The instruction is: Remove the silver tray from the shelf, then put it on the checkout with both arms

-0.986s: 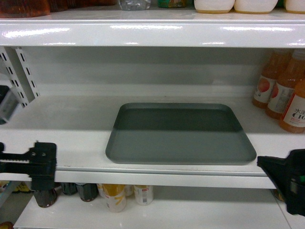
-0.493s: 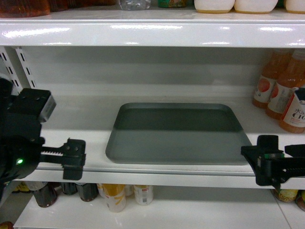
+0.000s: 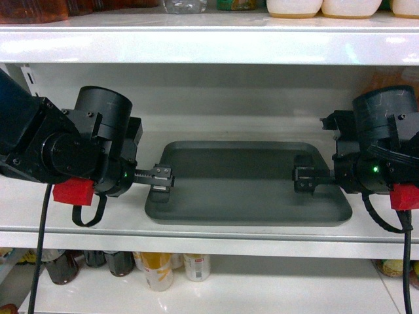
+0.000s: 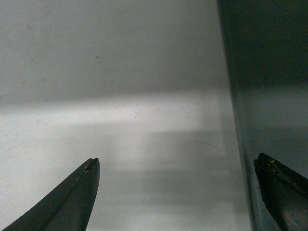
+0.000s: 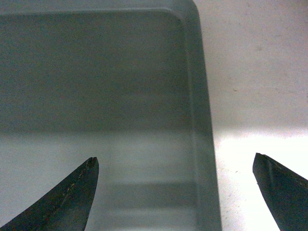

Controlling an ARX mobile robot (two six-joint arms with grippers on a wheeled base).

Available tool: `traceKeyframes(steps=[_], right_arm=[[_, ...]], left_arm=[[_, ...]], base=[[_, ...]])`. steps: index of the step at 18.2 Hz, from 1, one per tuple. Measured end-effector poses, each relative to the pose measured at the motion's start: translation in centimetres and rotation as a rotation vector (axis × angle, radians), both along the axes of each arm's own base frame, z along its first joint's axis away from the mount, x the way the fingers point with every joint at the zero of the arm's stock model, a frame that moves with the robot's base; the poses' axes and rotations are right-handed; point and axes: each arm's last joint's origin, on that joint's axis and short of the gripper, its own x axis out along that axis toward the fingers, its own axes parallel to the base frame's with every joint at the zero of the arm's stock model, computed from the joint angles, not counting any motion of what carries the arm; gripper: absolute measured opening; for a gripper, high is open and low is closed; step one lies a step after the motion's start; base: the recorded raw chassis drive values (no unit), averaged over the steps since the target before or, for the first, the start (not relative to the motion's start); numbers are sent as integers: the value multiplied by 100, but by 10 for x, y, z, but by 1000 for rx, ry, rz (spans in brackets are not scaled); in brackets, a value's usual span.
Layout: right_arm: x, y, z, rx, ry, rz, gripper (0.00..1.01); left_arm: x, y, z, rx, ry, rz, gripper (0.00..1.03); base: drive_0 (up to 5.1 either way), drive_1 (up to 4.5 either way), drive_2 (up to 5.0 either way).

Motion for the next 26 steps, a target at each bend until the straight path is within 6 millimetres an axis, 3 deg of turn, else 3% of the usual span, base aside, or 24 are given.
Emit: traceKeyframes(steps=[5, 8, 13, 14, 18, 22, 26], right_arm=[[27, -11, -9, -6, 56, -25, 98], [29, -10, -14, 9, 86, -2, 98], [31, -7, -14, 21, 108, 46, 63], [30, -5, -15, -14, 95, 56, 38], [26, -7, -17, -26, 112, 39, 5], [19, -7, -15, -1, 127, 26, 3], [-5, -7, -13, 18, 107, 26, 3]], left_arm=[[6, -7, -4, -11, 14, 7, 98], [7, -8, -6, -27, 36, 28, 98], [9, -10, -7, -106, 116, 29, 63], [7, -10, -8, -137, 170, 44, 38], [2, -10, -10, -186, 188, 56, 5], [-4, -6, -10, -215, 178, 60, 3], [-21, -3, -6, -229, 139, 64, 3]], base=[[0, 0, 0], [0, 0, 0], [0, 0, 0], [0, 0, 0], [0, 0, 0], [0, 0, 0], [0, 0, 0]])
